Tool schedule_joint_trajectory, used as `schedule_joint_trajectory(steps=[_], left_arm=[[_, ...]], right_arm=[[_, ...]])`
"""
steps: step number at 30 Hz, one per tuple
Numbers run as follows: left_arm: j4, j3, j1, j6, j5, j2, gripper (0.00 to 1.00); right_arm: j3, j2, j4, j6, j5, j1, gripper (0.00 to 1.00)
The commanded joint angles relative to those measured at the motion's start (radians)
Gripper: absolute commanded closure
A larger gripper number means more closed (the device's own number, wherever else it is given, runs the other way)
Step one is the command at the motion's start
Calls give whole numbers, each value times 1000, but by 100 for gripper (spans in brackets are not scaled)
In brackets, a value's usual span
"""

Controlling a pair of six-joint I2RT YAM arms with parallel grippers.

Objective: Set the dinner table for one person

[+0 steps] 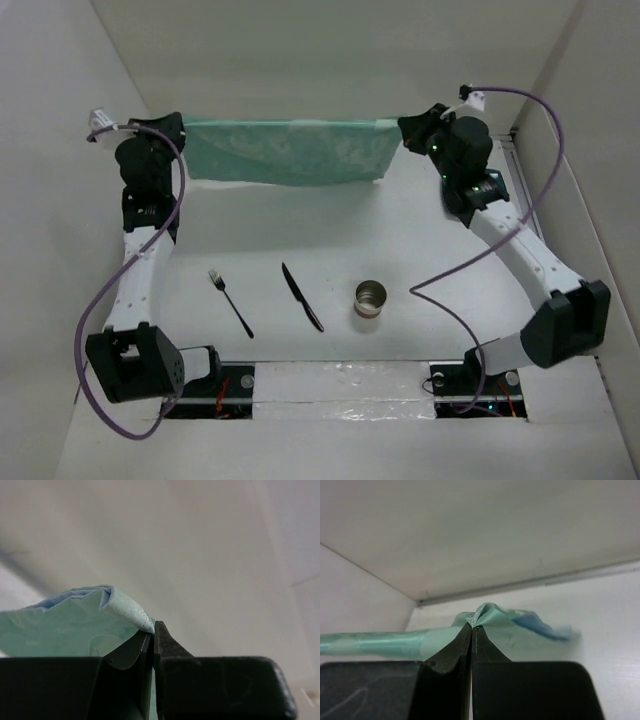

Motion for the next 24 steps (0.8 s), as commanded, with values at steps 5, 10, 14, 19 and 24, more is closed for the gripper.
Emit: schedule_joint_trajectory(steps=[5, 10, 14, 19, 24], left_arm=[[-13, 97, 7, 15, 172, -109, 100], [-19, 98, 7, 7, 235, -5, 100], [-20, 118, 7, 7, 235, 101, 100], [-12, 213, 7, 3, 253, 233, 100], [12, 284, 7, -36, 290, 249, 100]], right_arm=[[49, -233, -126, -148, 25, -54, 100], [60, -201, -128, -146, -17, -103, 100], [141, -54, -129, -151, -114, -162, 100], [351, 159, -147, -161, -201, -188, 100], [629, 327, -268, -171, -263, -215, 100]])
